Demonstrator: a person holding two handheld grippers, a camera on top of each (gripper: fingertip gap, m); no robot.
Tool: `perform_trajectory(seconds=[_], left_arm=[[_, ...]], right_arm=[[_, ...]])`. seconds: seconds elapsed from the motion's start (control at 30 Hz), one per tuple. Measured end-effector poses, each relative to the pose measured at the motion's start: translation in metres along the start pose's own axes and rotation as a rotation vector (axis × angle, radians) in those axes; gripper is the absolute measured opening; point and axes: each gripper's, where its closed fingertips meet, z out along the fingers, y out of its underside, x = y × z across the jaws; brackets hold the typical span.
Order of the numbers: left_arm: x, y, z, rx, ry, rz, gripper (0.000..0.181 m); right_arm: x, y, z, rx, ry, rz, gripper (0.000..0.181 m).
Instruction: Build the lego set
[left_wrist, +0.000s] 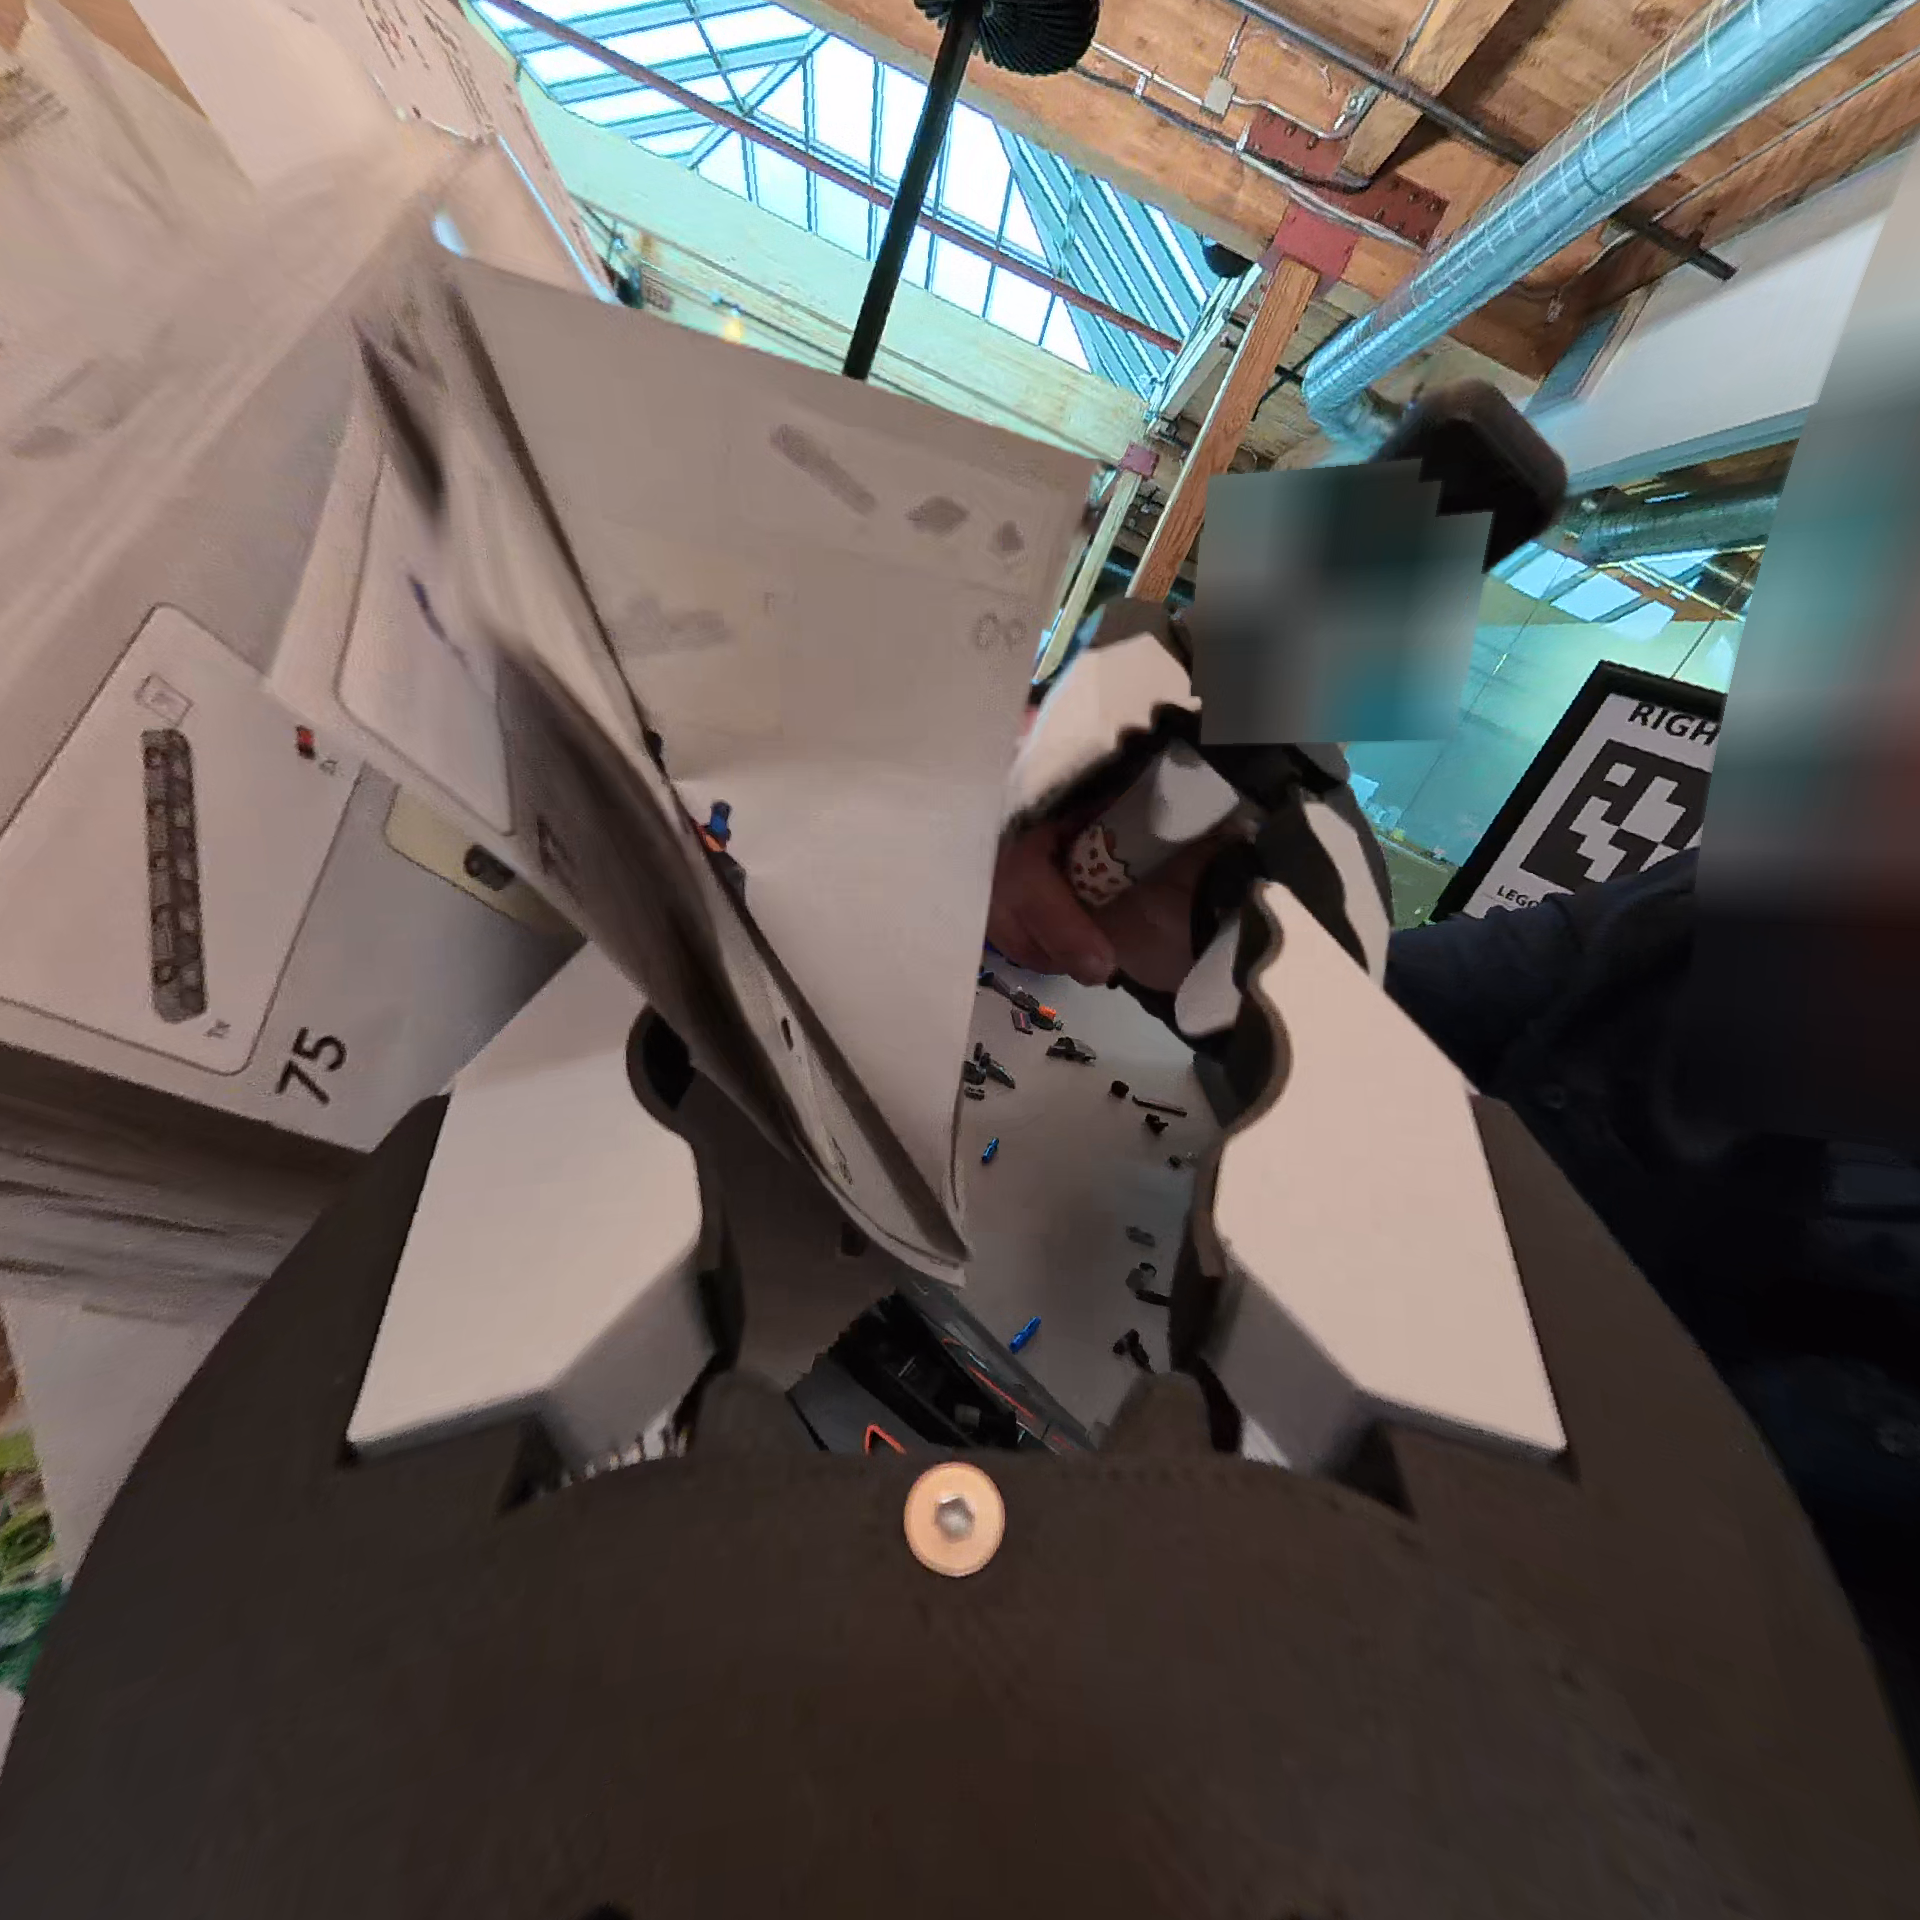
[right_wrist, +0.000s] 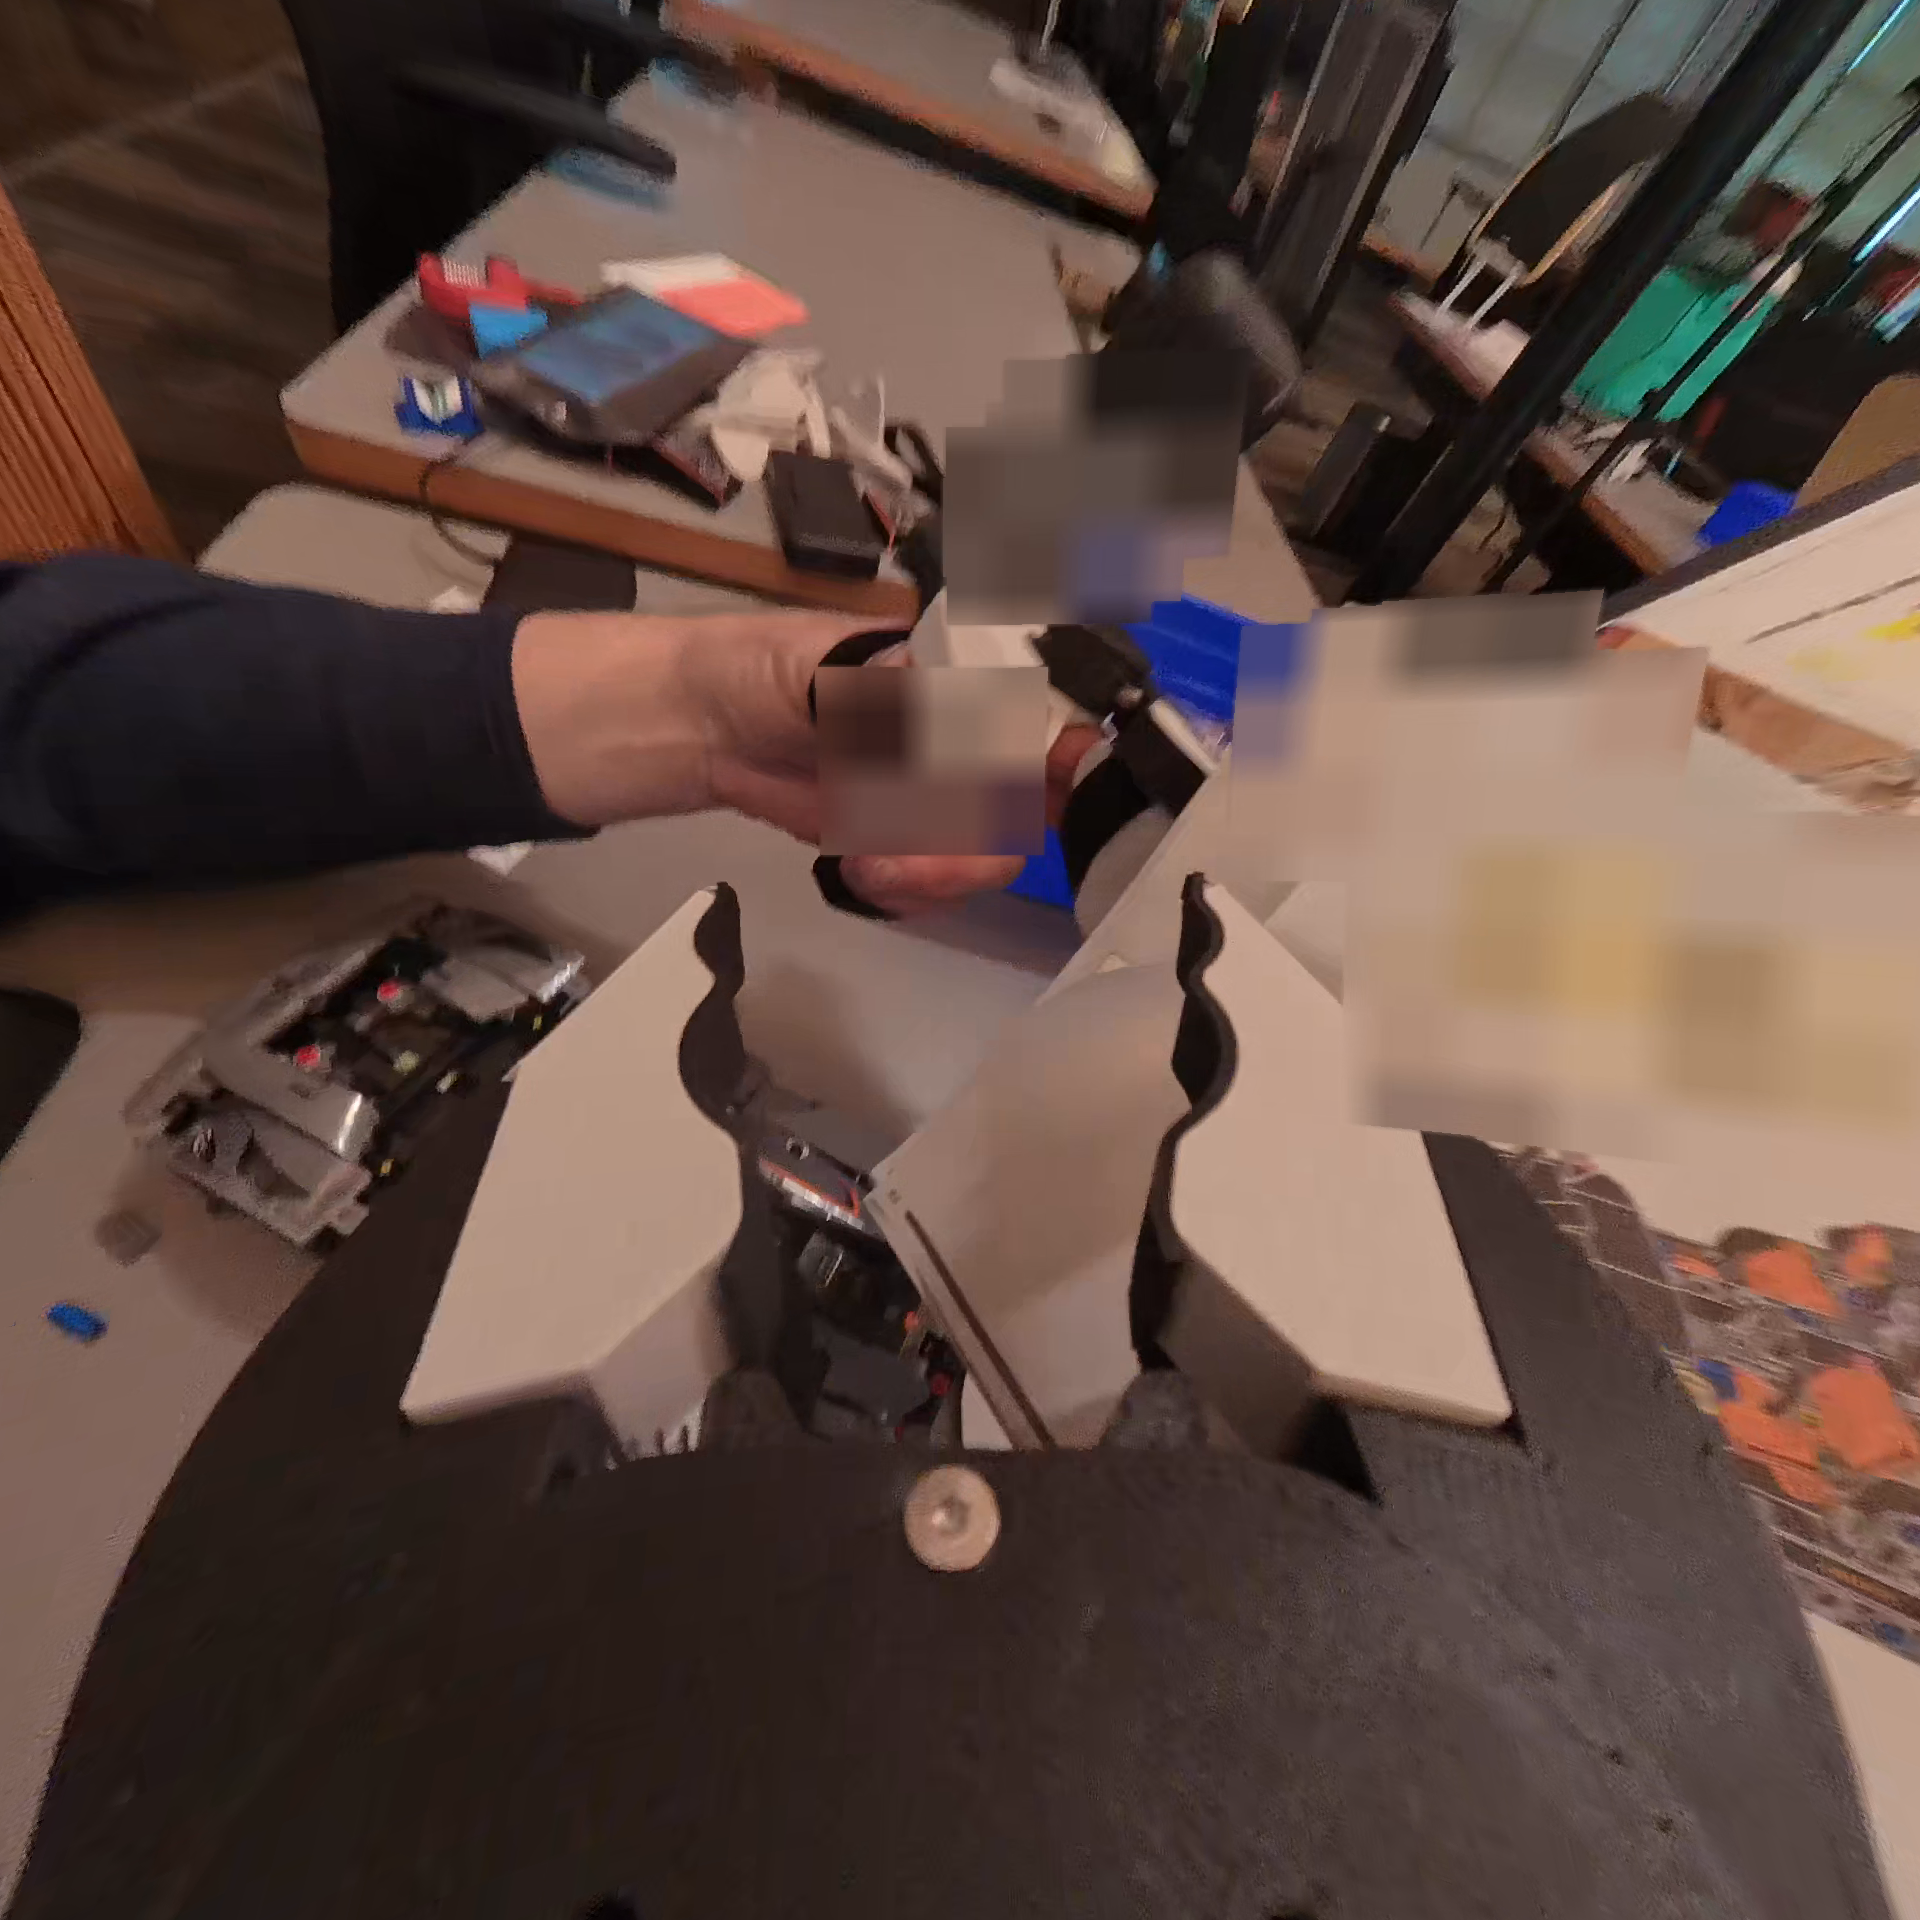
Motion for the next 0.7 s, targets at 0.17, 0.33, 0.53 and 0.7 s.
perform_trajectory(seconds=[0.17, 0.33, 0.53, 0.7], left_arm=[[-0.017, 0.015, 0.005, -0.067, -0.076, -0.010, 0.085], [-0.010, 0.021, 0.018, -0.093, -0.060, 0.037, 0.058], [-0.018, 0.004, 0.008, 0.024, -0.113, 0.016, 0.009], [-0.024, -0.005, 0.000, 0.035, -0.209, 0.092, 0.000]], right_arm=[[-0.020, 0.023, 0.006, -0.068, -0.129, 0.051, 0.074], [-0.026, 0.038, -0.008, -0.138, -0.127, 0.058, 0.088], [-0.042, 0.045, -0.047, -0.149, -0.175, 0.053, 0.069], [-0.017, 0.059, -0.089, -0.195, -0.028, -0.004, 0.066]])
